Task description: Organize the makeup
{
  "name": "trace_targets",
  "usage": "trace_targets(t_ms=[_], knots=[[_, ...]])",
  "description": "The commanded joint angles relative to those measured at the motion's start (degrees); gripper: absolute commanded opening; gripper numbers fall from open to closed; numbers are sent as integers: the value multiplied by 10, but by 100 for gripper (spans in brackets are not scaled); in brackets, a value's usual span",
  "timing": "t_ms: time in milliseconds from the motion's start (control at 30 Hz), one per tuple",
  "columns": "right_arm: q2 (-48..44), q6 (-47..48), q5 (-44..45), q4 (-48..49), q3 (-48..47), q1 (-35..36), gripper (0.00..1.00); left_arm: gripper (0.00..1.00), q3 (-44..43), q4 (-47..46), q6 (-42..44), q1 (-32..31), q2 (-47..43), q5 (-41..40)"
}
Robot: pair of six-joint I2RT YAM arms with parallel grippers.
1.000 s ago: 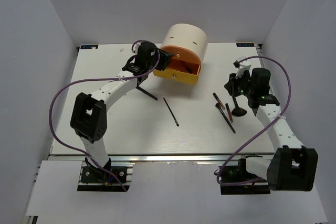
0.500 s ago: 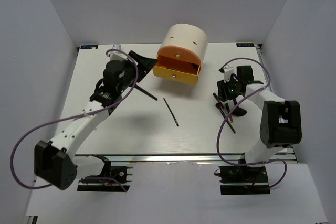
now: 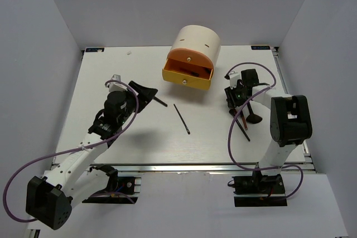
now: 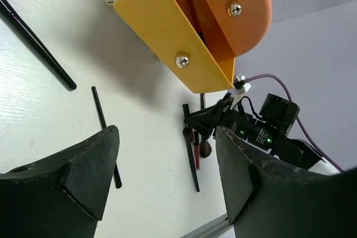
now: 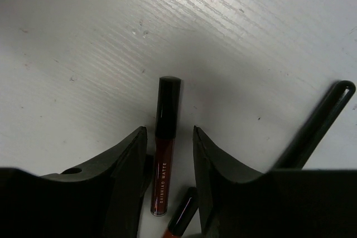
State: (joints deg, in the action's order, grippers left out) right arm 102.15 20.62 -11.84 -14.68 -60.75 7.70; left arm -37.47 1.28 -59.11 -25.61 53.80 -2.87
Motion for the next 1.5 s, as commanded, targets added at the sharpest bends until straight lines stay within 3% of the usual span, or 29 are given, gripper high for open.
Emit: trace_targets(t_ms=[0,433,600,733,1000,1200,1367,1467], knots=[[2,14,27,24,-5,8,44,79,1,-3,0,1,-12,-14],[20,37,74,47,21,24,23,80,23,-1,-6,0,-9,-15],[31,21,56,39,7,24,9,80,37,-6,-13,1,-12,-12],[4,-1,-9,27,-20,23,1,80,38,-8,-14,0,-12,-9],[-131,-35,-100,16,-41,6,0,80,41,-8,-17,1,-11,-9],[-259,0,-185,65,-27,0,0,80,47,-28,-21,1,-5,-6],[-267,78,-239,68,-73,62,0,80,40,-37,-18,1,9,4],[-242,115,-204,79,-99,130,0,80,32,-37,-15,1,17,9]])
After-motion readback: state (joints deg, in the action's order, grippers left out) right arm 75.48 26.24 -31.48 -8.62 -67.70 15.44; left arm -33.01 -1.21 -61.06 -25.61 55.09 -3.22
